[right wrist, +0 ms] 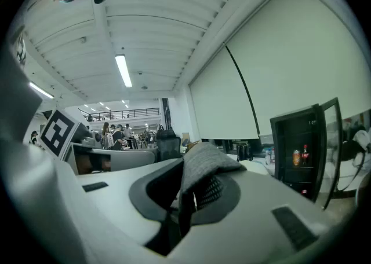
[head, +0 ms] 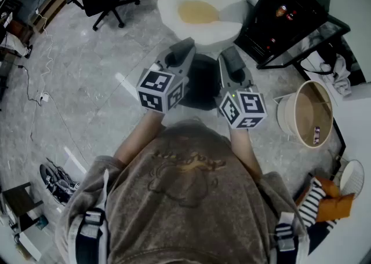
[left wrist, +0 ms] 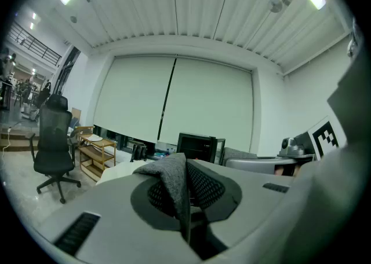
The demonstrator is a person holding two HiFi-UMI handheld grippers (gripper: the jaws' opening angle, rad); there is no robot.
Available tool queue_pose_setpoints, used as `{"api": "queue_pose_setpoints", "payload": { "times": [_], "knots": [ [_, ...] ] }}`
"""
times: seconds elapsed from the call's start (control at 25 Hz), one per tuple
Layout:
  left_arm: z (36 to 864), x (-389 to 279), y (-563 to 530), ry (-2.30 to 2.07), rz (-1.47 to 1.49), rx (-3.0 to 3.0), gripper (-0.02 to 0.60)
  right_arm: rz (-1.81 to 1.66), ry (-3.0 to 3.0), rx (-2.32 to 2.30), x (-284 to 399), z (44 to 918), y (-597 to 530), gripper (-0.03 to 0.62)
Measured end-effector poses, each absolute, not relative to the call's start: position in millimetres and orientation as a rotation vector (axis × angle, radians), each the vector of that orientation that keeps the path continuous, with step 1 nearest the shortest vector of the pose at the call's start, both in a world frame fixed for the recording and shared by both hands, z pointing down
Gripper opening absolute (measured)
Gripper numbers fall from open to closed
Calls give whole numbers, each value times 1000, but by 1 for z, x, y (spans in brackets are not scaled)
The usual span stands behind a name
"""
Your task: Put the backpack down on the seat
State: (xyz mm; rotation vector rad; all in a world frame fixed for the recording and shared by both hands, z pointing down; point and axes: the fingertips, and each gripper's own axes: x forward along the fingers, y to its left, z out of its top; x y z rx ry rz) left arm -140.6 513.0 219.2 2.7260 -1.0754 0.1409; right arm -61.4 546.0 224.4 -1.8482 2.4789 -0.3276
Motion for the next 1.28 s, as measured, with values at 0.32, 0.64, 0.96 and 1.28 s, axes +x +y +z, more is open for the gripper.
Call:
{"api": "queue_pose_setpoints", "payload": {
  "times": [0.32,0.64,0.96,1.28],
  "knots": [
    [227,-127,503,-1094,161,2708,32,-367,2487,-1826,-46,231,533,34],
    [232,-115,483,-1157,137,2670,32,-382,2575,-1725,-33,236,513,35],
    [226,-117,452,-1210,128,2659,32,-360,2622,-1670,-34,227,474,35],
    [240,-109,403,-1193,151,2649,32,-416,2618,-1684,-26,244,424,35]
  ]
}}
